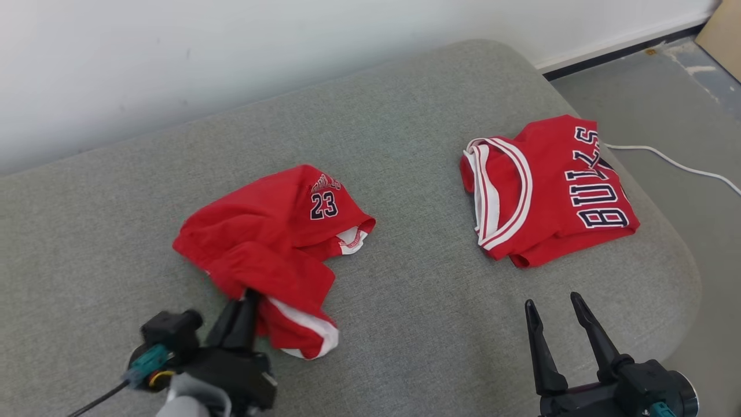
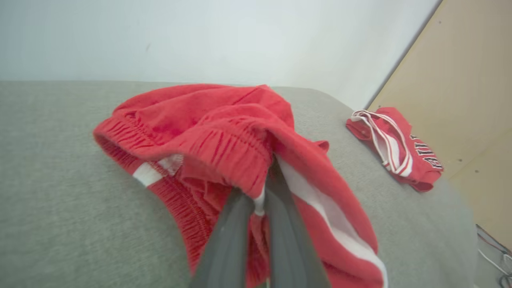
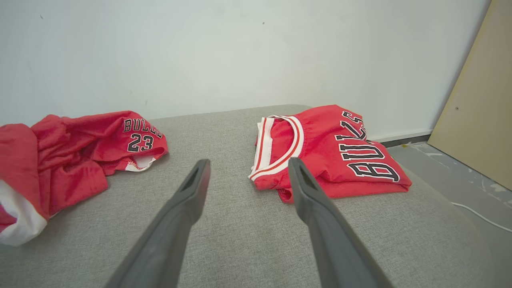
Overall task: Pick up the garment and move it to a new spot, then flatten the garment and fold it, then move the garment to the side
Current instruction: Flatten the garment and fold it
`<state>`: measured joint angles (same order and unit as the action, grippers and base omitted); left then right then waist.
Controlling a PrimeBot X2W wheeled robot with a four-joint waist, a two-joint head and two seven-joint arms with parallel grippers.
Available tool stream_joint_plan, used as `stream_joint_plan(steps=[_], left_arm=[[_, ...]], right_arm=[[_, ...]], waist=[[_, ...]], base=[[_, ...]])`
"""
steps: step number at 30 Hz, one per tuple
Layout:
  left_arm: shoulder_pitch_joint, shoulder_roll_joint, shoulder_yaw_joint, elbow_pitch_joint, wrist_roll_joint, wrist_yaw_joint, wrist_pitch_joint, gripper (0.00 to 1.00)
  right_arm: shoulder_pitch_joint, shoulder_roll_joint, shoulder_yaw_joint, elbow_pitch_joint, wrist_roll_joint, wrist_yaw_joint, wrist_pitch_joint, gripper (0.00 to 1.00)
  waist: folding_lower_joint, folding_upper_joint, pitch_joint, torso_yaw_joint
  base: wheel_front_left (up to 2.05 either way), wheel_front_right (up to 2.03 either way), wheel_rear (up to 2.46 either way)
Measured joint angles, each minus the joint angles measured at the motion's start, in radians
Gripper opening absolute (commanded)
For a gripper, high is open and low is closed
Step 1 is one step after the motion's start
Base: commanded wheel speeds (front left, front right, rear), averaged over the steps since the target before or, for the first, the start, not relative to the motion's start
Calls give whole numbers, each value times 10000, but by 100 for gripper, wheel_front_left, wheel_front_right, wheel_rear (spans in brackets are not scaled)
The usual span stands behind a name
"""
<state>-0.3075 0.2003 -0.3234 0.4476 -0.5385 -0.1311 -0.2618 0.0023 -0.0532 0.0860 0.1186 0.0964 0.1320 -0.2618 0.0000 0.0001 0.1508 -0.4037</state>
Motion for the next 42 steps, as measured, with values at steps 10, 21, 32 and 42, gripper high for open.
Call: stream_joint_plan(steps=[10, 21, 32, 42], left_arm=[[-2240, -424, -1898, -2130, -178, 4, 1747, 0], [-3699, -1467, -2265, -2947, -1528, 704, 2280, 0], [-2697, -165, -2146, -545, -2721, 3223, 3325, 0], [-2441, 1407, -2305, 976, -2351, 3624, 4483, 0]], right_arm=[[8, -10, 142, 63, -19, 0, -15, 100], [35, -15, 153, 90, -19, 0, -15, 100], [-3, -23, 263, 111, -17, 0, -15, 100], [-7, -19, 159, 90, -13, 0, -17, 100]], waist=[[0, 0, -222, 284], [0, 0, -331, 401], [0, 0, -335, 841], [0, 0, -240, 1240]], base=[[0, 0, 0], [0, 0, 0], [0, 0, 0], [0, 0, 0]])
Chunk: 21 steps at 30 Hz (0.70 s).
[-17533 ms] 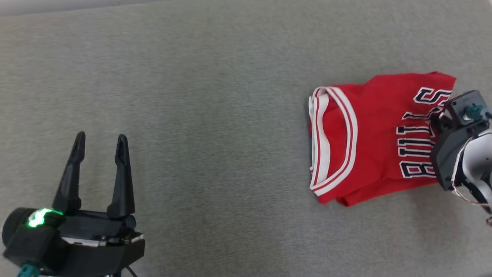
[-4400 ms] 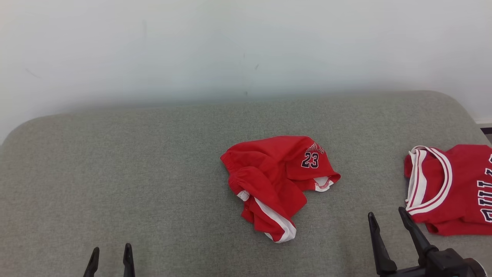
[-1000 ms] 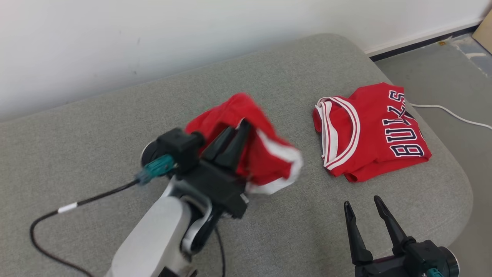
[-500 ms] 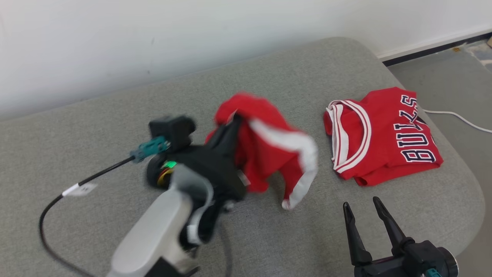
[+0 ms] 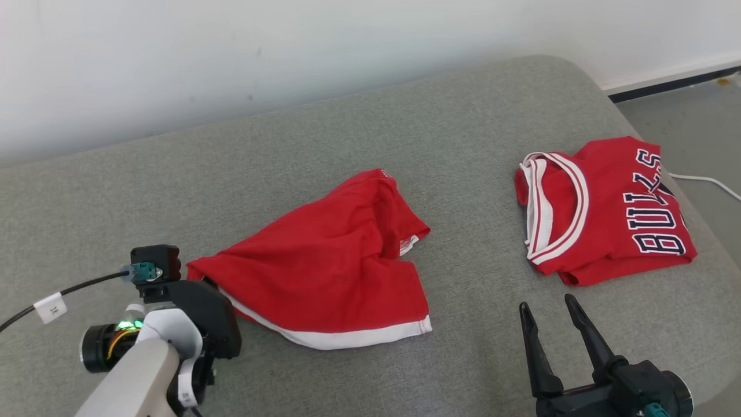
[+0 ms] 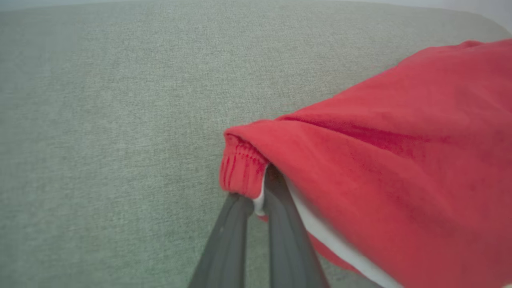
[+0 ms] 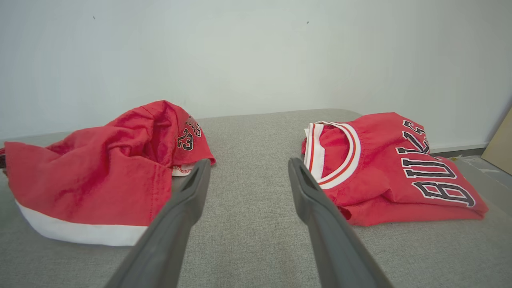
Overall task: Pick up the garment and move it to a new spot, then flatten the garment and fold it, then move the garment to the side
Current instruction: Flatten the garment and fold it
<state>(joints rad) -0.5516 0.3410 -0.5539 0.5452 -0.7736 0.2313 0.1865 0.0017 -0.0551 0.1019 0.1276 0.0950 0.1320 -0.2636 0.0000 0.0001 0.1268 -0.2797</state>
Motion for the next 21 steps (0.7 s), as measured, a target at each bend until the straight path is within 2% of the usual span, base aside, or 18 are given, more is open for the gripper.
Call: stream_joint_plan(steps=[8, 15, 20, 21], left_arm=[[37, 871, -466, -792, 176, 8, 1603, 0], [476, 1588, -163, -1471, 65, 253, 1590, 0], [651, 1789, -113, -1363, 309, 575, 1175, 0], [659, 1766, -121, -1352, 370, 606, 1041, 40]], right_arm=[[11, 8, -54, -12, -2, 0, 0, 100], [8, 17, -52, -12, 0, 0, 2, 100], [-2, 21, -35, 0, 13, 0, 2, 100], [-10, 23, -31, 0, 15, 0, 2, 100]], waist=[[0, 0, -55, 242], [0, 0, -75, 262], [0, 0, -76, 253], [0, 0, -78, 247]], base=[[0, 0, 0], [0, 0, 0], [0, 0, 0], [0, 0, 0]])
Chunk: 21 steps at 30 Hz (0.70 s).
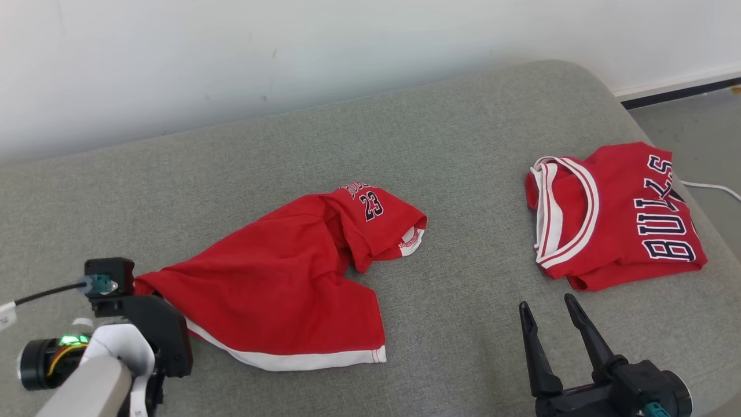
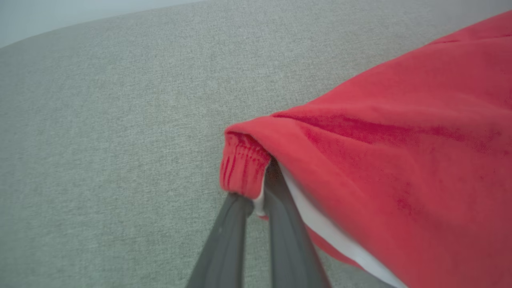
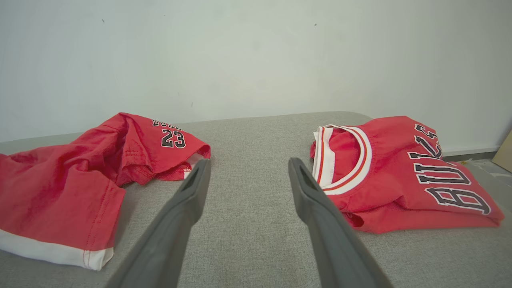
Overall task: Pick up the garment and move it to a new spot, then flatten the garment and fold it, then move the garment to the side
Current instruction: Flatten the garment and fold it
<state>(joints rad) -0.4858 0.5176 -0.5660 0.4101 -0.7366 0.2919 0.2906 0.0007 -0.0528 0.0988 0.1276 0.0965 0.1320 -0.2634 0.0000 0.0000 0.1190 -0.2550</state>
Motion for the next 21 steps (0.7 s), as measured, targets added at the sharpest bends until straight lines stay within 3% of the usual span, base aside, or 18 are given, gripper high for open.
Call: stream_joint_plan(steps=[1, 7, 12, 21], left_arm=[[42, -71, 15, 0, -2, 19, -138, 100], [491, -468, 71, -50, -27, -17, -1147, 100], [1176, -813, 393, -303, -148, -107, -2598, 100], [2483, -1302, 1081, -623, -359, -853, -5338, 100]], right_arm=[[-3, 2, 4, 0, 0, 0, -2, 100], [15, 6, -134, -44, 2, 0, 0, 100], [76, -2, -253, -100, -38, 0, -2, 100], [190, -138, -215, -79, -104, 0, -2, 100]], waist=[[0, 0, -1, -1], [0, 0, 4, 104], [0, 0, -21, 323], [-1, 0, -205, 830]], base=[[0, 0, 0], [0, 0, 0], [0, 0, 0], [0, 0, 0]])
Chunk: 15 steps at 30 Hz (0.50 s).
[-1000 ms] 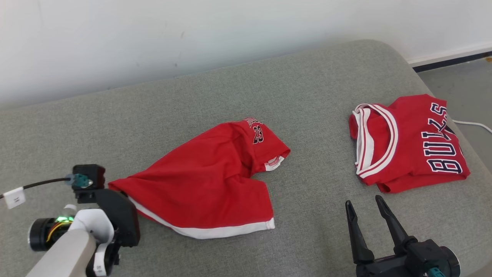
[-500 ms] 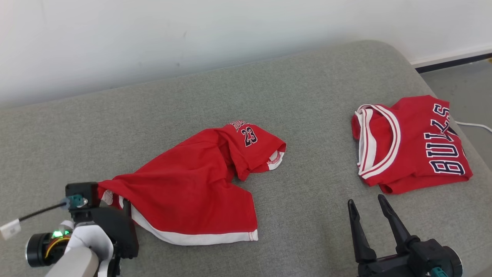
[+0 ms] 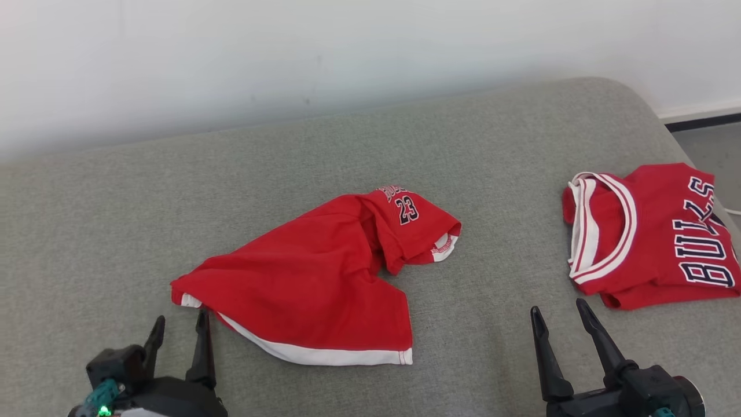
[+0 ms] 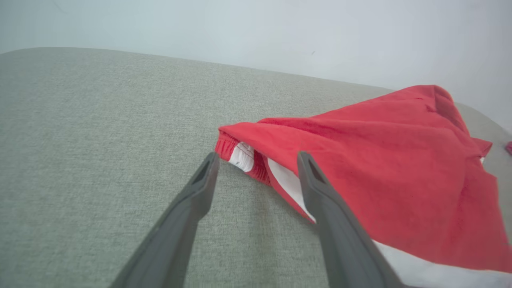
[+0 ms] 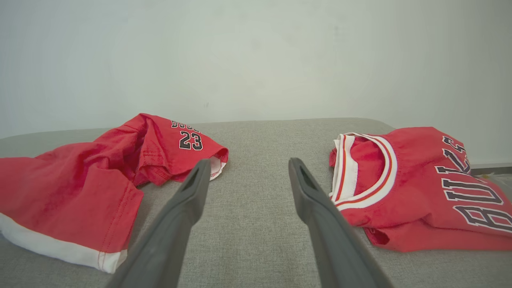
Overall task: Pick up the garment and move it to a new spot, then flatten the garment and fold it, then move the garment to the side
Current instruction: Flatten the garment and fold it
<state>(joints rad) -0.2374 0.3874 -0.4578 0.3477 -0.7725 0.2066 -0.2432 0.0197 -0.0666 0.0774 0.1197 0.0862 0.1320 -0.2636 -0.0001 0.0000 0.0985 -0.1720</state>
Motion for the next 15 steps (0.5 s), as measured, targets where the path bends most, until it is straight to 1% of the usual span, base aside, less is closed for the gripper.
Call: stream_joint_plan(steps=[3, 5, 9, 12, 15], left_arm=[[491, -286, 577, -447, 355, -245, -161, 100], [826, -614, 1425, -1185, 999, -499, -182, 100], [2035, -1576, 2819, -2282, 2437, -1269, -194, 100], [2780, -2232, 3678, -2775, 3396, -1933, -194, 100], [3353, -2757, 4357, -3037, 4196, -2558, -194, 100]], right_arm=[[3, -31, 17, 23, 0, 0, 0, 100], [11, -50, 10, 17, 0, -2, 0, 100], [63, -82, 15, 15, 0, 0, -2, 100], [112, -98, 38, 29, 2, 0, 0, 100], [207, -140, 92, 69, 13, -2, 0, 100]], waist=[[0, 0, -120, 143], [0, 0, -187, 241], [0, 0, -332, 368], [0, -1, -436, 423], [0, 0, -509, 463]], base=[[0, 0, 0], [0, 0, 0], [0, 0, 0], [0, 0, 0], [0, 0, 0]])
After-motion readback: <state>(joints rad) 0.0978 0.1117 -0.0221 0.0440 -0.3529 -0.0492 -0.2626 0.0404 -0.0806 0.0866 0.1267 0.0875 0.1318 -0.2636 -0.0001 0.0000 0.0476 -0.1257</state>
